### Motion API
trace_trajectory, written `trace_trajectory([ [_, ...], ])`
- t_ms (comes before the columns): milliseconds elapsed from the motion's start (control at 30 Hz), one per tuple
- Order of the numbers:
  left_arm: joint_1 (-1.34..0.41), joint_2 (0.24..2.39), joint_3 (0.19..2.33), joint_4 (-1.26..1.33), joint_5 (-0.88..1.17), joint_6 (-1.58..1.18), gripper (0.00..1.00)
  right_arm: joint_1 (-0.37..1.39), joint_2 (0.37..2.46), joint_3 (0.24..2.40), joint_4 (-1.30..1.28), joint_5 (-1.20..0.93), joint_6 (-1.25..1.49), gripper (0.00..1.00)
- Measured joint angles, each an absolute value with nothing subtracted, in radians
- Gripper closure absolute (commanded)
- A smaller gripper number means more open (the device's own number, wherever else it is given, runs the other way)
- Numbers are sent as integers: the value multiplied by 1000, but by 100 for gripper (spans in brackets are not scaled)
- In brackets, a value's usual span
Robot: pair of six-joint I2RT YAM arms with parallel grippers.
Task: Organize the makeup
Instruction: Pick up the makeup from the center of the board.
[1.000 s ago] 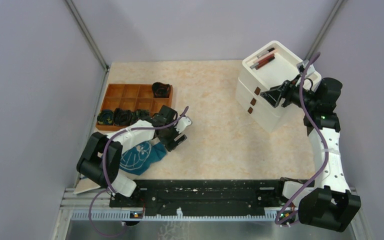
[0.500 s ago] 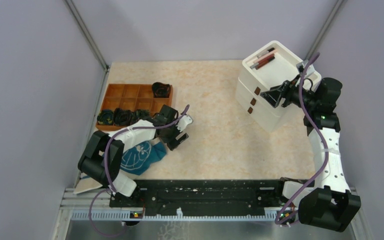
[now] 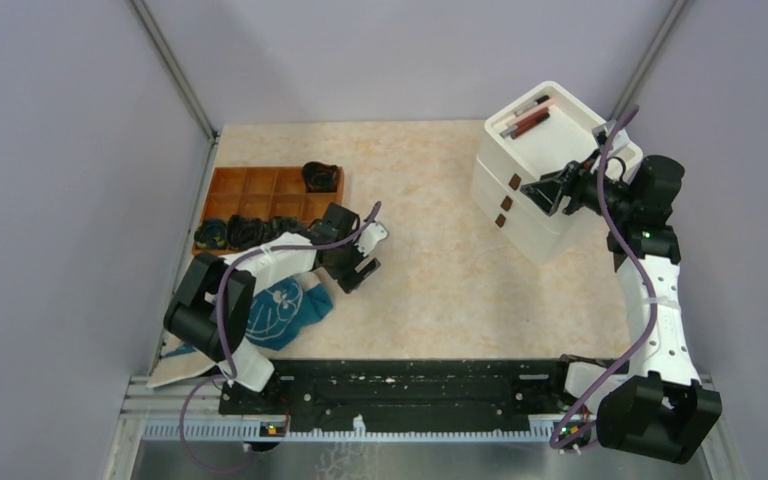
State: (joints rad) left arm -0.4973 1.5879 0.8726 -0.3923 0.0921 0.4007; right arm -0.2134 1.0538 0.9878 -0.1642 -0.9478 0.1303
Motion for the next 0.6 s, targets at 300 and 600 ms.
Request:
trace_trajectory([
  [300, -494, 1674, 962, -386, 104, 387, 22, -213, 1054, 988, -165, -948, 125, 34],
  [600, -492, 1778, 1081, -388, 119, 367, 54, -213, 1054, 988, -165, -948, 121, 34],
])
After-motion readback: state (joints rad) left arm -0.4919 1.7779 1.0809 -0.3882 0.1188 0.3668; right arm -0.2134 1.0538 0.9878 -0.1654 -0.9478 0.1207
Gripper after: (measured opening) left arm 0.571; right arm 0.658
